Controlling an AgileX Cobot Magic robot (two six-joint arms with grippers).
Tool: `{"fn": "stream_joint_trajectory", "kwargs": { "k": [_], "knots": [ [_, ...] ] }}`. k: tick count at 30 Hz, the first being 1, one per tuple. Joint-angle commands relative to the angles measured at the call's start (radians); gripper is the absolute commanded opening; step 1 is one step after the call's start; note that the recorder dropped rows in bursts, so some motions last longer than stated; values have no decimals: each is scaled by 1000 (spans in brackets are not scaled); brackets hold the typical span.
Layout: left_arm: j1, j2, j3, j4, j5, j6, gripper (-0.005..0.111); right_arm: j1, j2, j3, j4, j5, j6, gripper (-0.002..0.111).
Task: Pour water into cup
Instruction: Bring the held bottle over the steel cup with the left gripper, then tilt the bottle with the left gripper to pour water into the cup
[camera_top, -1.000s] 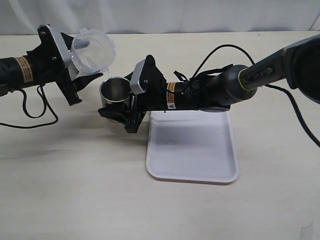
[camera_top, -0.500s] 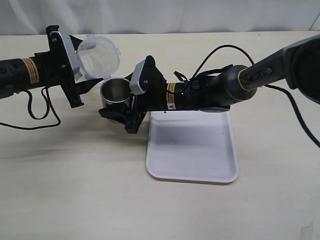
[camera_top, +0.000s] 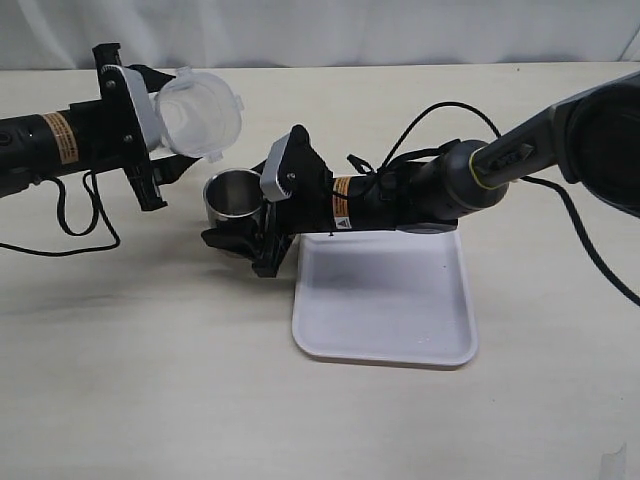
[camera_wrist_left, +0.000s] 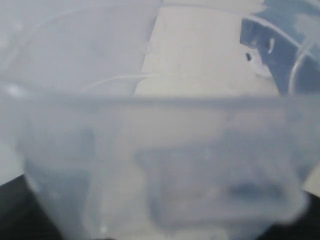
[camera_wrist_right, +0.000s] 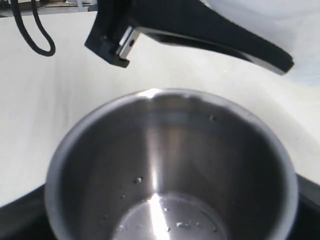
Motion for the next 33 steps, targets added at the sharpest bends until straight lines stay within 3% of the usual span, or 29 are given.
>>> {"fn": "stream_joint_trajectory", "kwargs": {
  "k": [1, 14, 20, 33],
  "knots": [
    [-1, -16, -9, -18, -53, 28, 0, 1, -5, -8, 10, -9, -11, 4],
    [-3, -16, -9, 0, -64, 78, 0, 1, -5, -8, -41, -54, -11, 4],
    [-58, -16, -9, -49, -27, 186, 0, 1, -5, -8, -41, -66, -11, 4],
    [-58, -16, -9, -63, -12, 248, 0, 1, -5, -8, -87, -65, -3, 4]
  ]
}}
